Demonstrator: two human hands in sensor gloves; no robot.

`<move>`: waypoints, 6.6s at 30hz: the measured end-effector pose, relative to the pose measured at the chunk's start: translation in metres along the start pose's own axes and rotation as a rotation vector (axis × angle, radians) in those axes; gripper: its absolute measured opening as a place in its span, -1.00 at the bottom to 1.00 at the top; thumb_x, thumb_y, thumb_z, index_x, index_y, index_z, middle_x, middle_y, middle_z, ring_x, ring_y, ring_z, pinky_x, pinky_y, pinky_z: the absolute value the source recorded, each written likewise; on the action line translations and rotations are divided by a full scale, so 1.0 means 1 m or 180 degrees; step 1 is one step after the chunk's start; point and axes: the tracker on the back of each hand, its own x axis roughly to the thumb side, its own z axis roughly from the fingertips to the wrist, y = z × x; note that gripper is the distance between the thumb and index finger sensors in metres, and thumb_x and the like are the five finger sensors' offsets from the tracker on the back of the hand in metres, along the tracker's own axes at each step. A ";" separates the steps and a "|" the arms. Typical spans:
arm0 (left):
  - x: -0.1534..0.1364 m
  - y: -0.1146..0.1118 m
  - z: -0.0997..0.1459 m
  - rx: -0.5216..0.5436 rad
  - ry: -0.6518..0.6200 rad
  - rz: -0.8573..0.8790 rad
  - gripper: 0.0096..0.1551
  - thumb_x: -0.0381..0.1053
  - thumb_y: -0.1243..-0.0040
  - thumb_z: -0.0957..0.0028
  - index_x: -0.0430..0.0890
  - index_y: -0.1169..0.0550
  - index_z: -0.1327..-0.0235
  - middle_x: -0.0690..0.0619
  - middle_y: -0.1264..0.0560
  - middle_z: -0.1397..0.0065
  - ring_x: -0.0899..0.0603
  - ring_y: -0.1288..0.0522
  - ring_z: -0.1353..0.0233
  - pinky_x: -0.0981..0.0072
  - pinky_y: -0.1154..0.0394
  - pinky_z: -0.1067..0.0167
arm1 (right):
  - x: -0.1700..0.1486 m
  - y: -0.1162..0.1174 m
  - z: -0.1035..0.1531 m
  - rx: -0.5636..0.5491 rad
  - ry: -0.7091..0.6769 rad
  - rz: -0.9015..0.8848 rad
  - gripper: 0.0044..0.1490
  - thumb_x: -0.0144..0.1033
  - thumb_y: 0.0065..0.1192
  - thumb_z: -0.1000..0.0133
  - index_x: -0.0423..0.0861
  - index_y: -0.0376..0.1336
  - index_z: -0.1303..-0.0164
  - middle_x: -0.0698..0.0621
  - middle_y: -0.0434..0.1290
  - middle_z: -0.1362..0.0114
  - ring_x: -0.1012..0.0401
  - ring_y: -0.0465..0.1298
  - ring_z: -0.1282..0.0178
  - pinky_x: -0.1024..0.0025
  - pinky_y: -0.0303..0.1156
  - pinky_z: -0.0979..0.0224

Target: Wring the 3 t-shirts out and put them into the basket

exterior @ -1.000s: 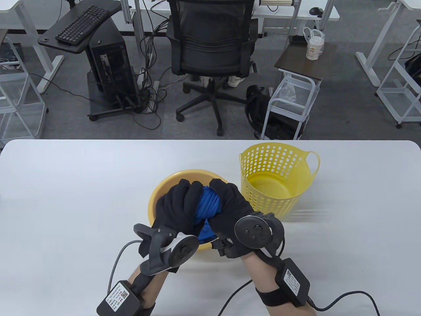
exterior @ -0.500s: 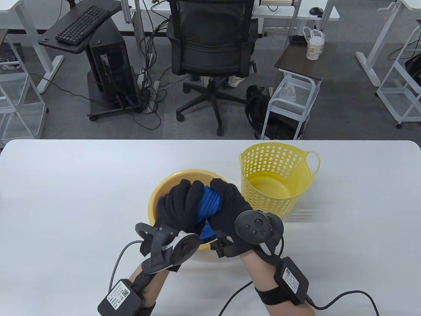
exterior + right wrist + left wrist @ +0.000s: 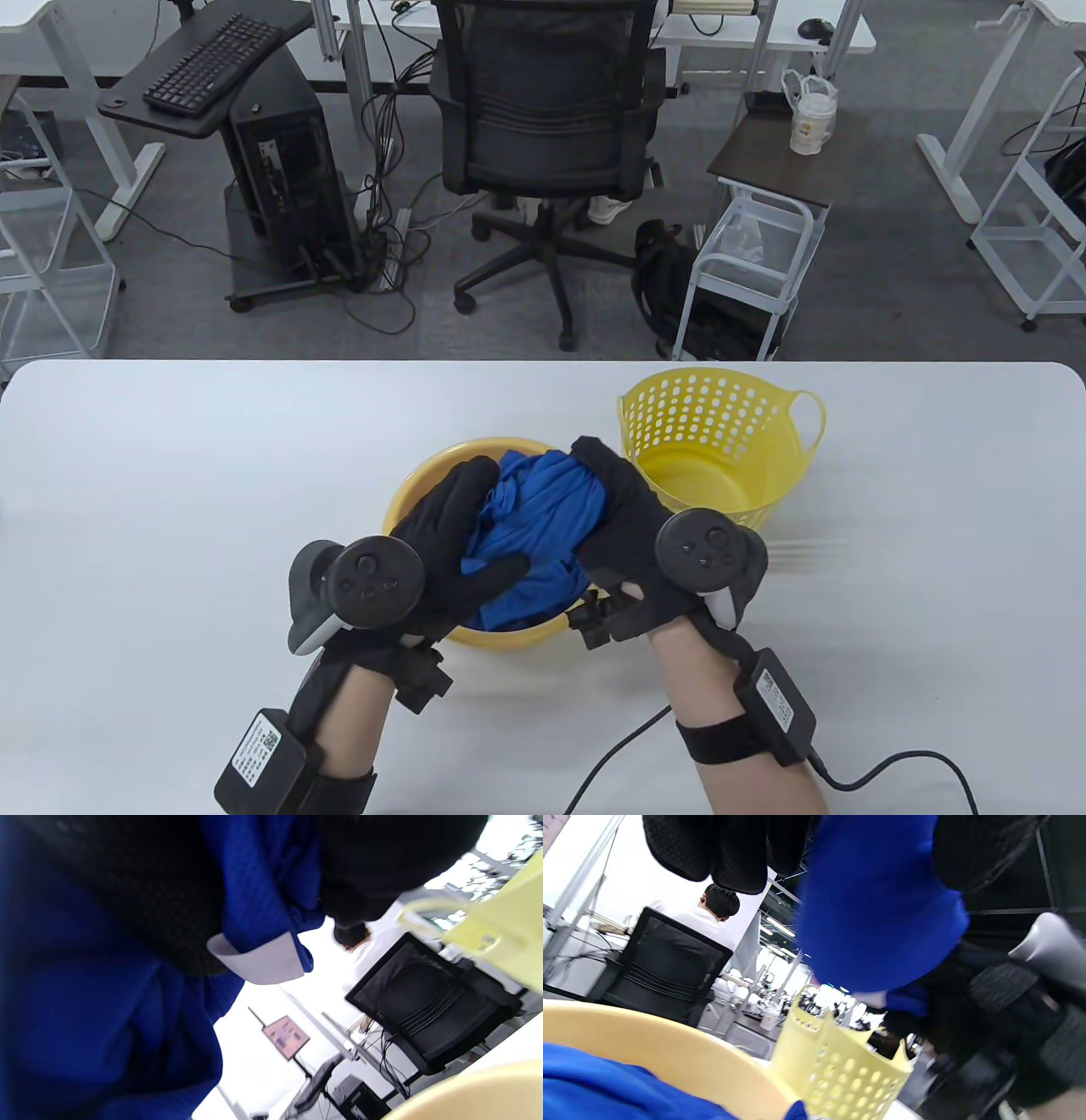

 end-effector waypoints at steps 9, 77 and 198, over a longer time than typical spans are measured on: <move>-0.002 -0.051 -0.015 -0.0724 0.0258 -0.0703 -0.12 0.41 -0.28 -0.18 0.24 -0.25 -0.74 -0.10 -0.27 -0.84 -0.40 -0.31 -0.70 -0.39 -0.30 -0.51 | -0.043 -0.085 -0.007 -0.1169 0.0694 0.1071 0.23 -0.46 0.60 -0.11 -0.32 -0.23 -0.67 -0.67 0.06 -0.49 -0.56 0.32 -0.16 -0.22 0.48 -0.04; -0.053 0.154 0.039 0.0295 0.1670 0.0356 -0.50 0.14 -0.13 -0.36 0.24 -0.43 -0.58 -0.13 -0.45 -0.69 -0.23 -0.61 -0.44 -0.19 -0.53 -0.35 | -0.050 -0.056 -0.013 0.0640 0.1215 -0.2070 -0.46 -0.37 0.27 -0.36 -0.32 0.22 -0.47 -0.68 0.20 -0.53 -0.73 0.26 -0.28 -0.67 0.30 -0.09; 0.010 -0.029 0.002 0.0216 -0.0054 0.1106 -0.07 0.32 -0.45 -0.21 0.41 -0.09 -0.65 0.06 -0.25 -0.83 -0.34 -0.57 -0.40 -0.02 -0.70 -0.05 | 0.021 0.002 0.005 0.1785 0.0470 -0.2440 0.04 -0.36 0.37 -0.31 -0.36 -0.19 -0.75 -0.76 0.02 -0.49 -0.48 0.40 0.12 0.04 0.57 0.01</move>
